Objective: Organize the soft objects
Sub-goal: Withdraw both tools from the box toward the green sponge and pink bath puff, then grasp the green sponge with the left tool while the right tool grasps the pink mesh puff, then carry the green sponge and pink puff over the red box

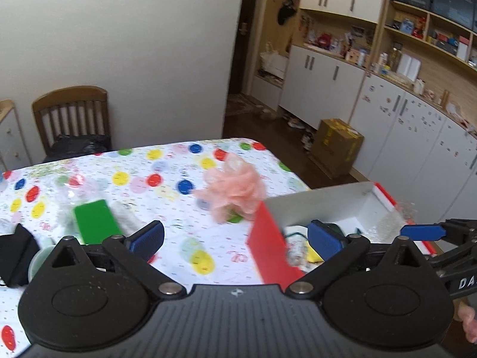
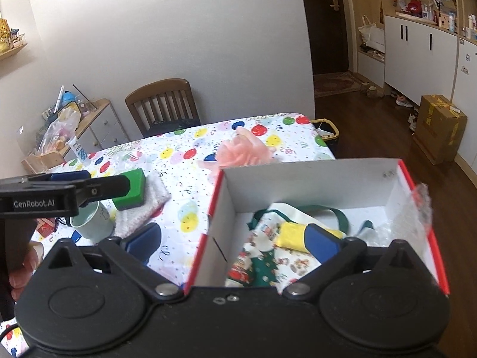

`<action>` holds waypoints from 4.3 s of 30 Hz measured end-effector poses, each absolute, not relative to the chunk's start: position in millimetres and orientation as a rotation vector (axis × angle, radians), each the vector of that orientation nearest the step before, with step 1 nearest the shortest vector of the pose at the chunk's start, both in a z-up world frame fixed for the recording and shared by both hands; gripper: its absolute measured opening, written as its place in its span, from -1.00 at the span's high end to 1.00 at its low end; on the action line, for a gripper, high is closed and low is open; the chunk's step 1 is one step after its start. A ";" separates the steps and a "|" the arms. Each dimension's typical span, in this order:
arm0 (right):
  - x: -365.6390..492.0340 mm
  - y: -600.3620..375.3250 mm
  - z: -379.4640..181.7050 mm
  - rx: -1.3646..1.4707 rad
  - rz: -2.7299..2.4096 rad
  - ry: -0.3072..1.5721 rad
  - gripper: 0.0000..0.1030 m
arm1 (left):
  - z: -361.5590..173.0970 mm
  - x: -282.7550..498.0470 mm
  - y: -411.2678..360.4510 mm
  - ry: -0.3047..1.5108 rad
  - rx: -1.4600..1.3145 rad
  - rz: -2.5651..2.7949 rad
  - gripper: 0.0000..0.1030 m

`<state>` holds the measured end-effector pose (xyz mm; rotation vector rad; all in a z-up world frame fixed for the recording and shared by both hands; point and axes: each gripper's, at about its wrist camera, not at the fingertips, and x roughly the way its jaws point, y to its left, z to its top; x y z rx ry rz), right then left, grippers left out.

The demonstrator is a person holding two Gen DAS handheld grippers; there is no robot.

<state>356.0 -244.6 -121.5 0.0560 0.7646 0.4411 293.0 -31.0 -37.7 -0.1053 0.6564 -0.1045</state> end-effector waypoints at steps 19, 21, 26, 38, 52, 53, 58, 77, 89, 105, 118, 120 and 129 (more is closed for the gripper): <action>459.0 -161.9 -125.2 0.040 0.402 0.848 -0.99 | -71.2 353.2 90.9 0.726 -0.200 0.112 -1.00; 473.1 -156.3 -129.1 0.036 0.397 0.866 -0.99 | -77.3 365.3 99.9 0.750 -0.215 0.131 -1.00; 507.2 -145.4 -141.8 0.033 0.367 0.917 -0.99 | -94.7 397.3 121.7 0.831 -0.293 0.185 -1.00; 578.5 -127.6 -176.7 0.029 0.285 1.006 -0.99 | -135.2 454.4 137.8 1.019 -0.357 0.336 -0.99; 615.2 -107.5 -210.3 -0.002 0.210 1.094 -0.92 | -165.9 483.0 139.6 1.124 -0.373 0.437 -0.86; 616.2 -106.7 -212.2 -0.003 0.209 1.098 -0.87 | -167.5 483.6 139.3 1.130 -0.373 0.437 -0.82; 619.5 -104.0 -220.0 -0.017 0.194 1.124 -0.63 | -171.2 484.9 137.8 1.142 -0.348 0.457 -0.57; 601.0 -106.9 -204.4 0.008 0.234 1.061 0.52 | -158.2 473.7 142.4 1.096 -0.356 0.481 -0.30; 575.1 -123.3 -150.3 0.100 0.291 0.958 0.56 | -118.9 458.8 129.9 1.009 -0.338 0.431 -0.30; 502.6 -180.4 -73.1 0.140 0.355 0.844 0.56 | -44.8 418.4 68.4 0.913 -0.286 0.235 -0.30; 443.1 -257.8 -54.7 0.157 0.314 0.804 0.56 | -13.6 372.1 -27.3 0.893 -0.210 0.013 -0.30; 436.5 -269.1 -58.1 0.160 0.305 0.808 0.56 | -14.3 366.7 -44.0 0.899 -0.193 -0.016 -0.30; 415.0 -315.4 -90.0 0.147 0.246 0.863 0.56 | -21.9 350.6 -109.9 0.920 -0.144 -0.109 -0.30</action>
